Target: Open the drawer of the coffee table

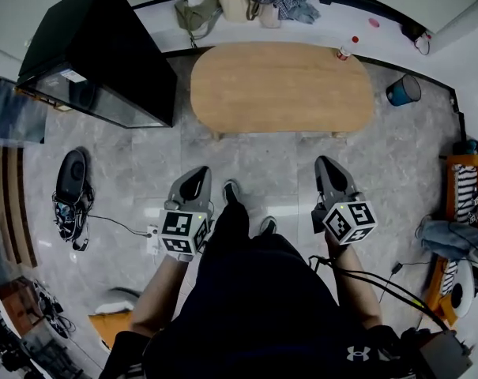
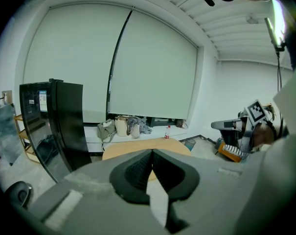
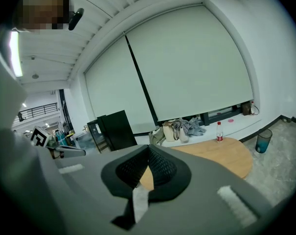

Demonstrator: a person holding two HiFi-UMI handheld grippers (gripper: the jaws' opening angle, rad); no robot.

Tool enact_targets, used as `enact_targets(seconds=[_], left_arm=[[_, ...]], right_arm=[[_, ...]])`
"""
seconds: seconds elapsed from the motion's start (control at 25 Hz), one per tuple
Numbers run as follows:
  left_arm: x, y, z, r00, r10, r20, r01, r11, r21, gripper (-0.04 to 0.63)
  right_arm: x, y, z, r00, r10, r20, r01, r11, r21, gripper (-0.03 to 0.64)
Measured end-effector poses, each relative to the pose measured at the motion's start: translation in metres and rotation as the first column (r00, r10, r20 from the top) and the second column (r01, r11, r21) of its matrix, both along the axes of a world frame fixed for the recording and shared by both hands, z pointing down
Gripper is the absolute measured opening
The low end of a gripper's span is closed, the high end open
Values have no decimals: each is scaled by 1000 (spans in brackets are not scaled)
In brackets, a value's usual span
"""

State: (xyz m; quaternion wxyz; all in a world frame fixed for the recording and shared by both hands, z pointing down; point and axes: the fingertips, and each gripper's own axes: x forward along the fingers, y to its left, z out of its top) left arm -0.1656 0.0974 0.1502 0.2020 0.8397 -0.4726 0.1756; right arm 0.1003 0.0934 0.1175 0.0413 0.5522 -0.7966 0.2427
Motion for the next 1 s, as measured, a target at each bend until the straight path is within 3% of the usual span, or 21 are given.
enact_targets(seconds=[0.28,0.56,0.68,0.84,1.0], left_arm=[[-22,-59,7,998,53,38,-54,998,43,2],[-35,-87,52,993,93,76,-97,994,53,2],[-36,-93,76,988,119,95,-124,991,57,2],[-36,-97,122,986,139,91,-142,990,26,2],[-32,-96,182,974,150,170,-146,989,-39,3]], right_arm=[[-17,-47,17,998,45,-37,-46,998,-39,0],[-11,-63,38,994,74,-75,-78,995,-57,0],[-9,-64,59,993,51,-106,-60,995,-79,0],[-6,-68,107,975,-40,-218,15,993,-116,0],[8,-71,159,977,-86,-195,57,988,-146,0]])
